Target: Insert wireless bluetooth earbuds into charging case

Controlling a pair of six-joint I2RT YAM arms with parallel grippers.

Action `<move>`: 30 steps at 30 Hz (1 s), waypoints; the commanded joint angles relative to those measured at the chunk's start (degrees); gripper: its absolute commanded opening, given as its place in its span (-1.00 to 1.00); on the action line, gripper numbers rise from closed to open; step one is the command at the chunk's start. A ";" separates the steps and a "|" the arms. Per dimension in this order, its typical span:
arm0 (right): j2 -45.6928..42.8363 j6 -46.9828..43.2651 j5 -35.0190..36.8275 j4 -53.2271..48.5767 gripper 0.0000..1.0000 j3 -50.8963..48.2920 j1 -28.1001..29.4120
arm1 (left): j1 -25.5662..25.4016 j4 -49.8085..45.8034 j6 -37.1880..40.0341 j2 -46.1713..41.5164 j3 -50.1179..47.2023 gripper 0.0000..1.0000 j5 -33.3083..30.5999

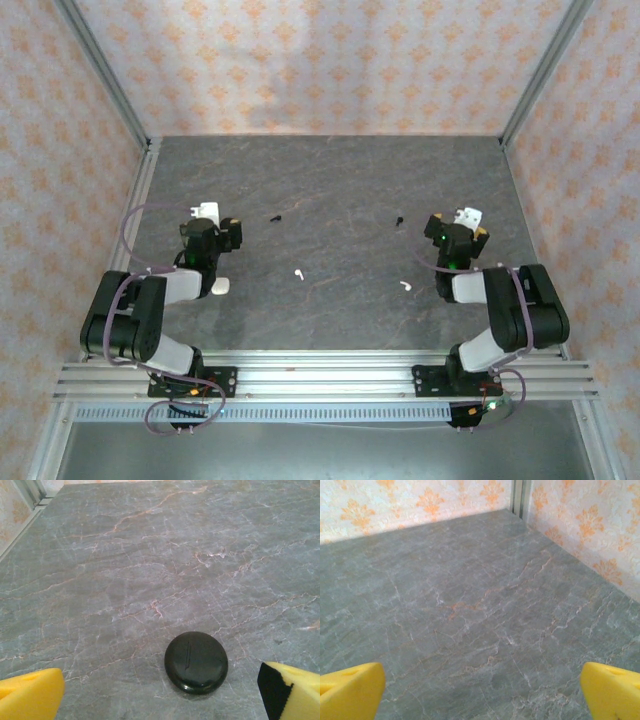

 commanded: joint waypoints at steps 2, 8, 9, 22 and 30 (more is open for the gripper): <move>-8.54 1.84 -0.54 -15.31 0.99 4.11 -0.18 | 0.65 -20.67 -3.67 -9.95 7.98 1.00 -3.87; -15.49 8.68 -8.03 -42.44 0.99 15.02 0.09 | 0.73 -50.18 -13.76 -21.85 16.01 1.00 -8.69; -15.74 9.67 -9.00 -46.59 0.99 16.82 0.35 | 0.74 -55.53 -16.16 -22.86 17.41 1.00 -9.15; -19.29 24.87 -23.28 -71.86 0.99 21.75 12.46 | 0.84 -85.79 -25.19 -21.67 19.43 1.00 12.06; -20.28 31.65 -20.16 -72.67 0.99 18.08 24.37 | 0.65 -81.14 -23.06 -15.73 17.05 0.75 14.38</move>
